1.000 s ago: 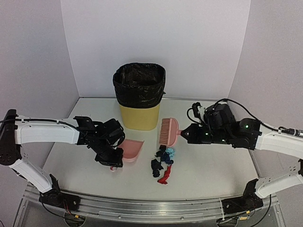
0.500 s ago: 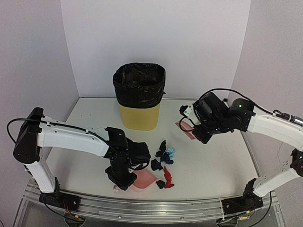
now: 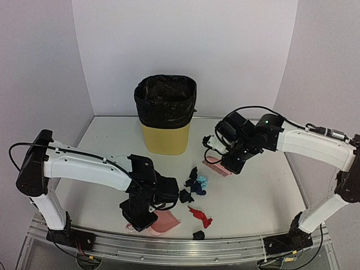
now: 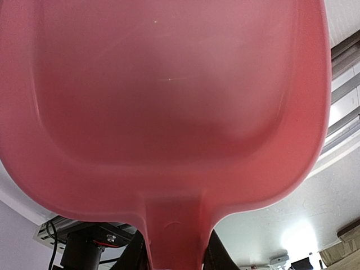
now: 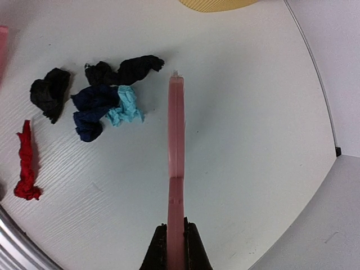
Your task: Sweep away the paper scraps from the table
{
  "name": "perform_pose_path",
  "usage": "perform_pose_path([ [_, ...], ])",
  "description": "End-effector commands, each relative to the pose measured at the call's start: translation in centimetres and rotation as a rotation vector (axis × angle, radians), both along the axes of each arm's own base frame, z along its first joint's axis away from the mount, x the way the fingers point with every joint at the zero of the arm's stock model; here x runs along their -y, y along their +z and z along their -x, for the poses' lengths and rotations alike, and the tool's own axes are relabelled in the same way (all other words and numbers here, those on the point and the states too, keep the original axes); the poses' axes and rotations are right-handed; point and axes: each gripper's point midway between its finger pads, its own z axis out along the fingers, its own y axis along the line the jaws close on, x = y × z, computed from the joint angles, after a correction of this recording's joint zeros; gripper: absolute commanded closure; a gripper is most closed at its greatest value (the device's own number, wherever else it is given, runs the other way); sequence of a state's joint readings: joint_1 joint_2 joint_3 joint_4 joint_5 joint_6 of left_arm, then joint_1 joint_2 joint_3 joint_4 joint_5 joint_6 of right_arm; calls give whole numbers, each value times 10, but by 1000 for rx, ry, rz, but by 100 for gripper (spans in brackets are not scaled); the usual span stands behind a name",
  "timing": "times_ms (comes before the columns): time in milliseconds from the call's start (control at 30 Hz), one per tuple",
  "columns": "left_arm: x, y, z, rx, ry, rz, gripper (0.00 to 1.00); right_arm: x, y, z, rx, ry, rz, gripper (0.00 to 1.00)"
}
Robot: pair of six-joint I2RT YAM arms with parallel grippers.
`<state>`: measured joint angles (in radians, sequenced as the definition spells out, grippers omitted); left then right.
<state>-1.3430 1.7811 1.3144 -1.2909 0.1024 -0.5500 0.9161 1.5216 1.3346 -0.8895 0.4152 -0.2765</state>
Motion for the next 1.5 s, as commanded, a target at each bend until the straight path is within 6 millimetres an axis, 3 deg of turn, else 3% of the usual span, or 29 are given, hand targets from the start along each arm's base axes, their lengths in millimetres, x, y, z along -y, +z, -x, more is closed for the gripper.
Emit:
perform_pose_path([
  [0,6,17,-3,28,19,54,100,-11,53,70,-235,43,-349,100],
  [100,3,11,-4,34,27,45,100,-25,71,133,-529,117,-541,100],
  [233,5,11,-4,41,24,59,100,-33,74,186,-919,93,-590,100],
  [400,3,9,-5,45,14,57,100,-31,49,201,-1097,10,-502,100],
  [500,-2,4,-6,48,15,32,100,-41,47,207,-1186,34,-511,100],
  [833,5,5,-8,62,25,71,100,-44,-20,152,-950,-57,-321,100],
  [1000,6,5,-8,64,32,81,100,-55,-41,133,-899,-45,-288,100],
  [1233,7,7,-7,62,27,95,100,-45,-48,91,-763,-81,-253,100],
  [1467,7,5,-8,60,-12,90,100,-38,-40,67,-688,-56,-261,100],
])
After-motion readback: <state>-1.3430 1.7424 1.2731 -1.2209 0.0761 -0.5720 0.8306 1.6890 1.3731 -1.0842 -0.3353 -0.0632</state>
